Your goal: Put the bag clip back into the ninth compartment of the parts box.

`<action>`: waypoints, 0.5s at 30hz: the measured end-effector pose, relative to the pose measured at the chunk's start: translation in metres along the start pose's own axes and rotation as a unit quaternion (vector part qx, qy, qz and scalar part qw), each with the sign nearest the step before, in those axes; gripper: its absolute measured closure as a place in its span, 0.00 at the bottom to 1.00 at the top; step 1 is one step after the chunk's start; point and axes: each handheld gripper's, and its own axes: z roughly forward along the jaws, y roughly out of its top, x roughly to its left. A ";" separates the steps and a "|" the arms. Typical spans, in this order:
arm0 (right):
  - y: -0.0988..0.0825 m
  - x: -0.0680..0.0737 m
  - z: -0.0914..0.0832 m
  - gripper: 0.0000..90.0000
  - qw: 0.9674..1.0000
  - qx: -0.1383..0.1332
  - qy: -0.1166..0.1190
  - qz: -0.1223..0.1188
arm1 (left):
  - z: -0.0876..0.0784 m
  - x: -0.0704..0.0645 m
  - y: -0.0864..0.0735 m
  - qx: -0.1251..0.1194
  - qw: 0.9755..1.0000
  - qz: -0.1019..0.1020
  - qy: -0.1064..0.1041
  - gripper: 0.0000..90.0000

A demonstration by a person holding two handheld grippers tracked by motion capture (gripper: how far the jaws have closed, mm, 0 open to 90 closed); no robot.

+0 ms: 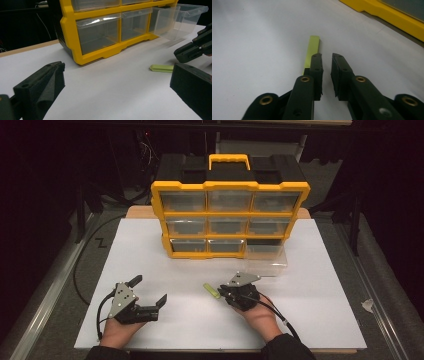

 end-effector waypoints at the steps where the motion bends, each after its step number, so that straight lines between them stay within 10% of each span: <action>1: 0.000 -0.001 -0.001 0.87 1.000 -0.003 0.002 0.003 | 0.000 0.000 0.000 -0.001 1.000 -0.001 0.000 0.00; 15: -0.001 -0.002 -0.010 0.34 0.999 -0.019 0.011 0.028 | 0.000 0.000 0.000 0.000 1.000 0.000 -0.002 0.00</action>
